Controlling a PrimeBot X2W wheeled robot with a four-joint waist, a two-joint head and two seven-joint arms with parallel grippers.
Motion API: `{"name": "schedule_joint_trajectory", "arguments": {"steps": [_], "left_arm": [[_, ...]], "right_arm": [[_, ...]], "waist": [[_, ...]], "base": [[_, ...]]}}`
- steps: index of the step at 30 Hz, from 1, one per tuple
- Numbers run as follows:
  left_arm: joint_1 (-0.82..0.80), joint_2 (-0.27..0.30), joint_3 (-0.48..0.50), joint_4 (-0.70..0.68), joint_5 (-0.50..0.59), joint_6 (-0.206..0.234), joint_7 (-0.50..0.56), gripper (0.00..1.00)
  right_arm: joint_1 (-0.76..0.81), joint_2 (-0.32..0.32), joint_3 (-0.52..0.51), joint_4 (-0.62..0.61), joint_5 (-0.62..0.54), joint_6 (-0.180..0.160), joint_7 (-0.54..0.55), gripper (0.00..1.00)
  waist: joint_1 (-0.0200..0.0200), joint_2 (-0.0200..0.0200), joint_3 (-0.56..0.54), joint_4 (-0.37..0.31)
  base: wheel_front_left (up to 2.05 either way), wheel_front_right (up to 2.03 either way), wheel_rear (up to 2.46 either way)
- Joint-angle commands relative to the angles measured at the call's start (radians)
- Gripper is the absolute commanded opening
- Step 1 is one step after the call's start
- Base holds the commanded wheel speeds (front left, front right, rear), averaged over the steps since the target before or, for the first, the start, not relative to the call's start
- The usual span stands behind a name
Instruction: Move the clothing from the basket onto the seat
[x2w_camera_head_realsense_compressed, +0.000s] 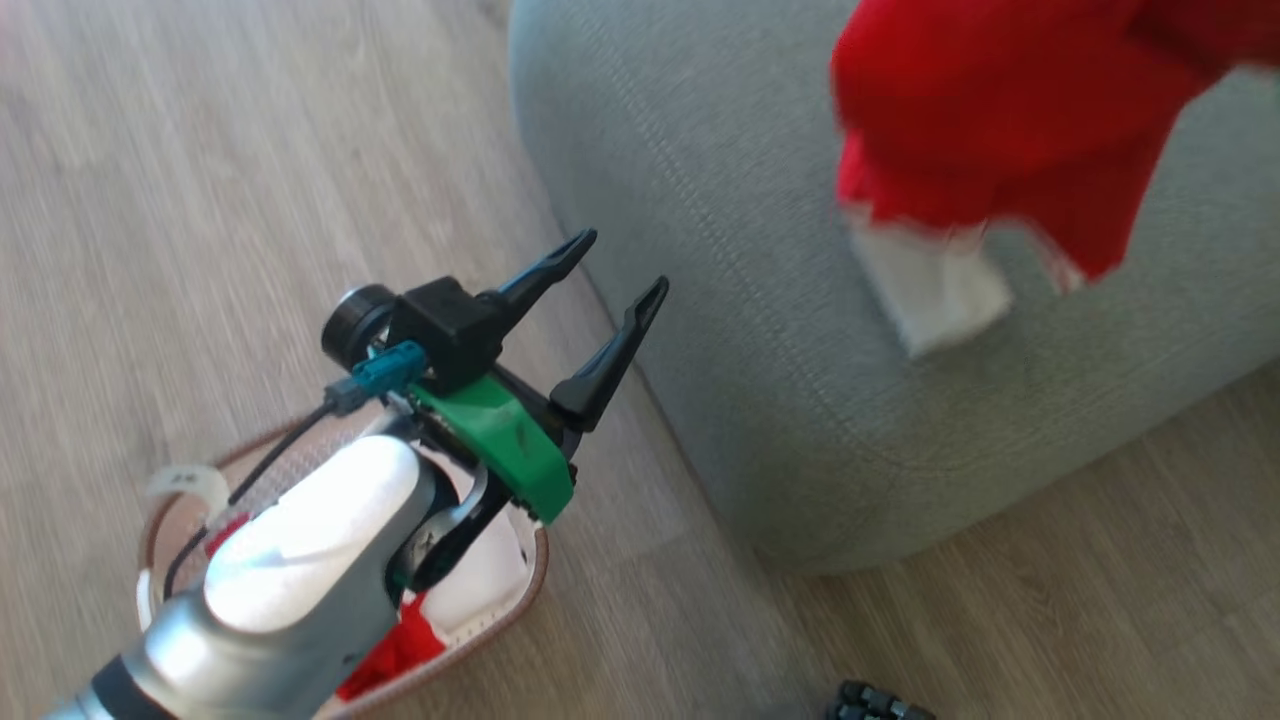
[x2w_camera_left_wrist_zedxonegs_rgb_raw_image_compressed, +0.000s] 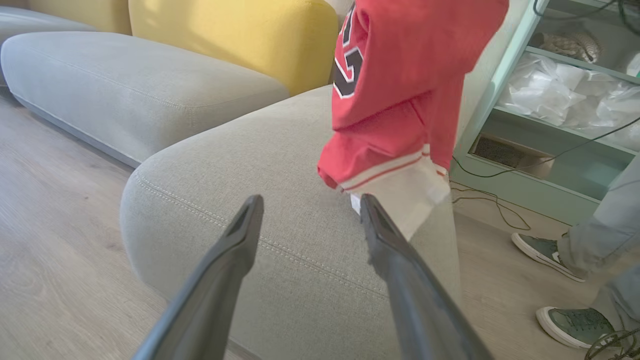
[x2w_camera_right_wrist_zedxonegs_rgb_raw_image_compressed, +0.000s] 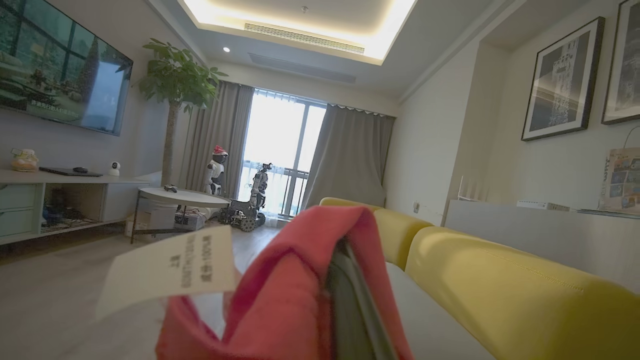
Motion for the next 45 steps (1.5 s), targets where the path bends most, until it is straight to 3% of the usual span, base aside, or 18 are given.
{"name": "schedule_joint_trajectory", "arguments": {"steps": [1,9,13,25,30,36,38,39,40,45], "left_arm": [[-0.065,0.03,0.035,-0.038,0.01,-0.003,0.005,1.0],[-0.135,0.04,0.023,-0.089,0.043,-0.012,0.046,1.0],[-0.165,0.03,0.014,-0.103,0.052,-0.019,0.059,1.0],[-0.227,0.002,-0.003,-0.095,0.069,-0.036,0.066,1.0],[-0.23,0.0,-0.002,-0.081,0.065,-0.036,0.058,1.0],[-0.229,0.0,0.002,-0.071,0.06,-0.033,0.045,1.0],[-0.227,0.0,0.003,-0.066,0.057,-0.033,0.041,1.0],[-0.226,0.0,0.003,-0.064,0.055,-0.033,0.038,1.0],[-0.225,0.0,0.004,-0.061,0.054,-0.032,0.036,1.0],[-0.217,-0.004,0.003,-0.047,0.048,-0.031,0.022,1.0]], "right_arm": [[-0.038,-0.035,-0.014,-0.007,0.014,0.0,-0.006,0.0],[-0.201,-0.162,-0.048,0.186,0.034,0.0,-0.006,0.0],[-0.23,-0.195,-0.056,0.278,0.021,0.0,-0.006,0.0],[-0.214,-0.145,0.008,0.559,0.017,0.0,0.013,0.0],[-0.225,-0.107,0.085,0.688,0.039,0.0,0.126,0.0],[-0.222,-0.096,0.184,0.741,0.11,0.0,0.287,0.01],[-0.221,-0.1,0.212,0.752,0.129,0.0,0.342,0.42],[-0.225,-0.102,0.218,0.754,0.138,0.0,0.353,0.83],[-0.228,-0.105,0.224,0.756,0.144,0.0,0.361,1.0],[-0.24,-0.119,0.26,0.762,0.161,0.0,0.385,1.0]], "waist": [[-0.0001,0.0,0.044,0.026],[-0.0001,0.0,0.163,0.072],[-0.0001,0.0,0.212,0.096],[-0.0001,0.0,0.312,0.151],[-0.0001,0.0,0.325,0.174],[-0.0001,0.0,0.327,0.192],[-0.0001,0.0,0.322,0.194],[-0.0001,0.0,0.319,0.195],[-0.0001,0.0,0.315,0.195],[-0.0001,0.0,0.283,0.191]], "base": [[0.0,0.0,0.0],[0.0,0.0,0.0],[0.0,0.0,0.0],[0.0,0.0,0.0],[0.0,0.0,0.0],[0.0,0.0,0.0],[0.0,0.0,0.0],[0.0,0.0,0.0],[0.0,0.0,0.0],[0.0,0.0,0.0]]}}
